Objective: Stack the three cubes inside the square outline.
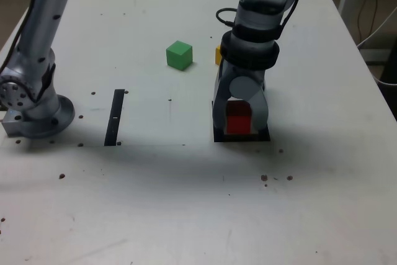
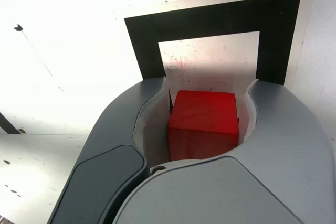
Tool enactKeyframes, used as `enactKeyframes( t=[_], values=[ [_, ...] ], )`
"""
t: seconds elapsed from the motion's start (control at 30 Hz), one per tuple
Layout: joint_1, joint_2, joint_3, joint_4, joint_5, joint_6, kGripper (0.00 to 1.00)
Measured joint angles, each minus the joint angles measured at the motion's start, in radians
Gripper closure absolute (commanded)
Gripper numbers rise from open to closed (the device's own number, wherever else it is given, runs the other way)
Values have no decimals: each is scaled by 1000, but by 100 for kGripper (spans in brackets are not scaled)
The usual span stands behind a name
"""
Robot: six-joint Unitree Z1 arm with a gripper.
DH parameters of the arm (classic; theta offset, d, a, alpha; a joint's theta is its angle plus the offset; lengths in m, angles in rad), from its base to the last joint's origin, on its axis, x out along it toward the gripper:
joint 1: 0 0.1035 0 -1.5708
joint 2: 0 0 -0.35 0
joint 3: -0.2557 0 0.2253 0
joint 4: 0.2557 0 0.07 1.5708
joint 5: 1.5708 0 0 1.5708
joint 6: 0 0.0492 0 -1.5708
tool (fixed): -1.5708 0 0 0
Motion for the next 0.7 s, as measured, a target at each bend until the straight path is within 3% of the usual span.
enactKeyframes(
  t=[0.27, 0.7],
  values=[
    [4, 2, 21, -37, 0, 5, 9],
    [23, -1, 55, -58, -1, 13, 4]
  ],
)
